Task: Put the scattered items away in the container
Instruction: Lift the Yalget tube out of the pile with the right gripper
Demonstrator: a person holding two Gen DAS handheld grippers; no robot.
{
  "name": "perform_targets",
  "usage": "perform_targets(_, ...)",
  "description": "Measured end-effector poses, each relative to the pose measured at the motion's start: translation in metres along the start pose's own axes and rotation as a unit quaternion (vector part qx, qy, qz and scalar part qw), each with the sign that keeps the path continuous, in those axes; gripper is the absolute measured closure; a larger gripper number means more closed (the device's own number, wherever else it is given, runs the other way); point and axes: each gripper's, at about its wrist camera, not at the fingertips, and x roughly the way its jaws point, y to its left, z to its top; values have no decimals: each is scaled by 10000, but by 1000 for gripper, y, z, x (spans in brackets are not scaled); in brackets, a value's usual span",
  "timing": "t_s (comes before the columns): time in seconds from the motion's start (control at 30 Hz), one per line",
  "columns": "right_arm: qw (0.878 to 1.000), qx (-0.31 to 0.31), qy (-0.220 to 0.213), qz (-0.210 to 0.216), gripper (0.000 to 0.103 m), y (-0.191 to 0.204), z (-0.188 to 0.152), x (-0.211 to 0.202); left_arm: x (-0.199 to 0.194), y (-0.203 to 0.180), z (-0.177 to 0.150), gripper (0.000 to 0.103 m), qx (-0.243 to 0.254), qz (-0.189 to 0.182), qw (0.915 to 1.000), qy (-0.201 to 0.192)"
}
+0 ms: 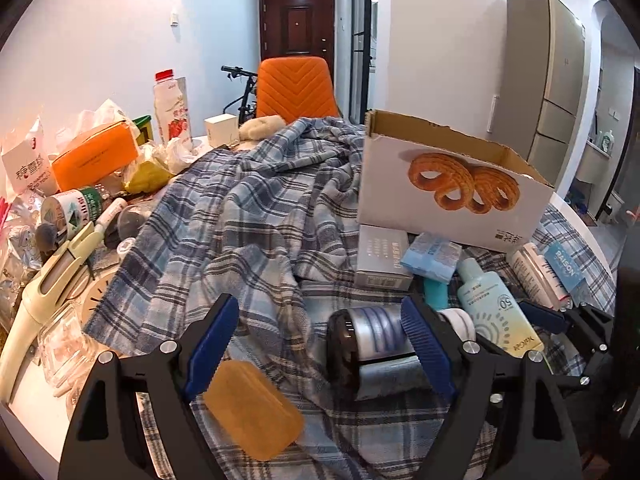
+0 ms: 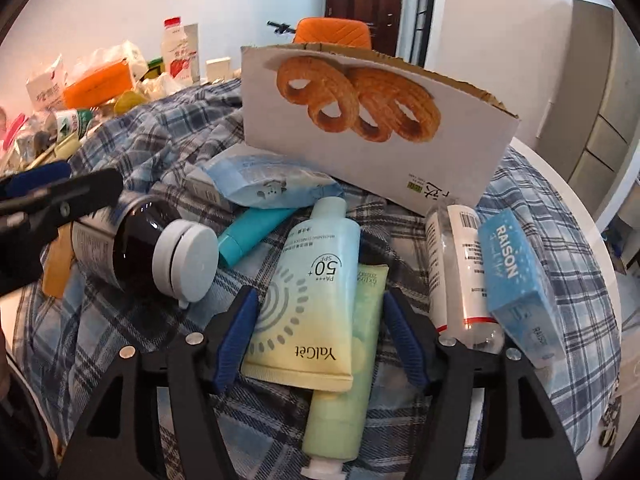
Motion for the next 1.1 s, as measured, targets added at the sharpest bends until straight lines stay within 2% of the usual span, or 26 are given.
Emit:
perform_targets(0.17,9994,-153,-129,-267,42,8,-1,-3,-4,-12,-1,18,239,45,9997,-7)
perform_targets(0.23,9993,-175,-174,-283,57,10,-2,-4,-3,-14,-1,18,250,36,9997,1)
perform_targets(0.3,9993,-95,-190,-317,66,7,-1,-5,-3,-16,-2,18,241,-27,9997,34)
perform_targets(0.4,9996,136,-220,-98,78,-4,1,-7,-3,-19,-2,18,297,-24,9995,39)
perform_targets(0.47,9993,292,-221,79,78,-12,2,-9,-3,-21,-2,18,324,-3,9995,39)
perform_targets(0.7,9986,298,-362,227,78,-15,0,-14,-1,-25,-2,18,356,-4,9993,57)
perform_targets(0.77,9987,312,-285,301,77,-15,0,-11,-1,-27,-2,18,394,-1,9992,77)
perform_targets(0.87,9962,716,-240,437,77,-26,0,-8,1,-33,-3,18,477,1,9988,118)
perform_targets(0.97,9891,1190,-301,808,76,-40,3,-10,2,-37,-5,18,551,4,9984,143)
perform_targets(1.0,9868,1305,-303,909,72,-44,4,-10,2,-38,-5,18,575,7,9982,153)
perform_targets(1.07,9833,1450,-333,1049,54,-48,6,-10,2,-39,-6,18,601,17,9981,155)
perform_targets(1.1,9819,1514,-366,1074,40,-49,7,-11,2,-39,-6,18,606,20,9980,154)
